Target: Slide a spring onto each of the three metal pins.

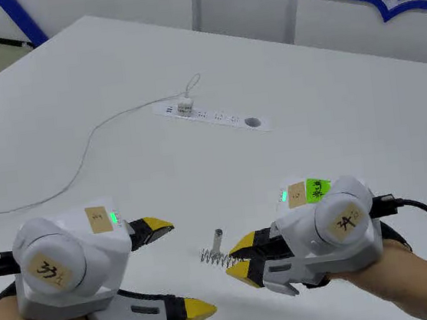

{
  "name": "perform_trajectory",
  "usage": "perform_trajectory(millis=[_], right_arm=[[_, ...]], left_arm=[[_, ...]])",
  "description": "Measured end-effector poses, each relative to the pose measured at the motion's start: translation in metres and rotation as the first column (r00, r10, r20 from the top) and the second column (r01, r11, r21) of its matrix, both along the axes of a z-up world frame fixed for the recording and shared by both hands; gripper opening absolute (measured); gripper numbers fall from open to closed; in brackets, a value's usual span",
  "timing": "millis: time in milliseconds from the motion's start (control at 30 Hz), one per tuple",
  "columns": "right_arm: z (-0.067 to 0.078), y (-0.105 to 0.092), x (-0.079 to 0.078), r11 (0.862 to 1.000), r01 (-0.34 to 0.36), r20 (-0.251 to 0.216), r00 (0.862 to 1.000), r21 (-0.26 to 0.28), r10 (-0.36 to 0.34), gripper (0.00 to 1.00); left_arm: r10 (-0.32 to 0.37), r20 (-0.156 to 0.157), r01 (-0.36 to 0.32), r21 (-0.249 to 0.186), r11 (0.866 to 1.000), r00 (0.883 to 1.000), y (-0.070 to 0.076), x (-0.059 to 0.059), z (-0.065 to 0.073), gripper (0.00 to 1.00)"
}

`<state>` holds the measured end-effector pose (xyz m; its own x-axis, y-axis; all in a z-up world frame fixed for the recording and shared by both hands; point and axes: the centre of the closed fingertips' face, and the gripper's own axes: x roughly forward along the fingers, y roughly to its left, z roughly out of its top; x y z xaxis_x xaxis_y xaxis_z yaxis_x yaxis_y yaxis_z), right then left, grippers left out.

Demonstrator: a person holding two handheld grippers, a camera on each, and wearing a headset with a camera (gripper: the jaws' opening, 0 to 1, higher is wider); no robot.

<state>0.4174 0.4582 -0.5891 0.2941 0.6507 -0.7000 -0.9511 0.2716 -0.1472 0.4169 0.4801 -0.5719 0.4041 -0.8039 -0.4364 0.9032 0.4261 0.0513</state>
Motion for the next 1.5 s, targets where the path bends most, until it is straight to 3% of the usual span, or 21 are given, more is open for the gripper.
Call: perform_trajectory(millis=[467,633,933,1000,1100,1233,1367,1400,1500], right_arm=[[0.012,0.0,-0.019,0.997,-0.074,0.043,0.996,-0.011,0.075,0.11],[0.013,0.0,-0.022,0.996,-0.085,0.045,0.995,-0.015,0.086,0.11],[0.018,0.004,-0.025,0.995,-0.095,0.052,0.994,-0.001,0.095,0.11],[0.019,0.005,-0.025,0.995,-0.1,0.056,0.993,0.004,0.1,0.11],[0.022,0.006,-0.024,0.995,-0.102,0.058,0.993,0.012,0.101,0.11],[0.024,0.008,-0.023,0.993,-0.115,0.062,0.991,0.007,0.115,0.11],[0.026,0.009,-0.02,0.992,-0.124,0.083,0.989,0.003,0.124,0.11],[0.028,0.01,-0.018,0.992,-0.123,0.091,0.988,0.008,0.121,0.11],[0.028,0.009,-0.018,0.992,-0.123,0.096,0.988,0.006,0.122,0.12]], left_arm=[[-0.111,0.042,0.11,0.033,0.993,0.993,-0.013,-0.014,0.005,0.41],[-0.151,0.029,0.15,0.017,0.988,0.988,-0.018,-0.021,0.008,0.34],[-0.182,0.066,0.179,0.042,0.983,0.981,-0.021,-0.018,0.01,0.19],[-0.202,0.077,0.197,0.074,0.978,0.976,-0.018,-0.018,0.008,0.17],[-0.213,0.075,0.208,0.073,0.975,0.974,-0.018,-0.018,0.008,0.15],[-0.236,0.105,0.226,0.099,0.969,0.966,-0.016,-0.018,0.009,0.14],[-0.221,0.11,0.21,0.109,0.972,0.969,-0.015,-0.015,0.009,0.12],[-0.222,0.131,0.207,0.125,0.97,0.966,-0.014,-0.014,0.009,0.11],[-0.226,0.122,0.212,0.121,0.97,0.966,-0.013,-0.015,0.011,0.1]])
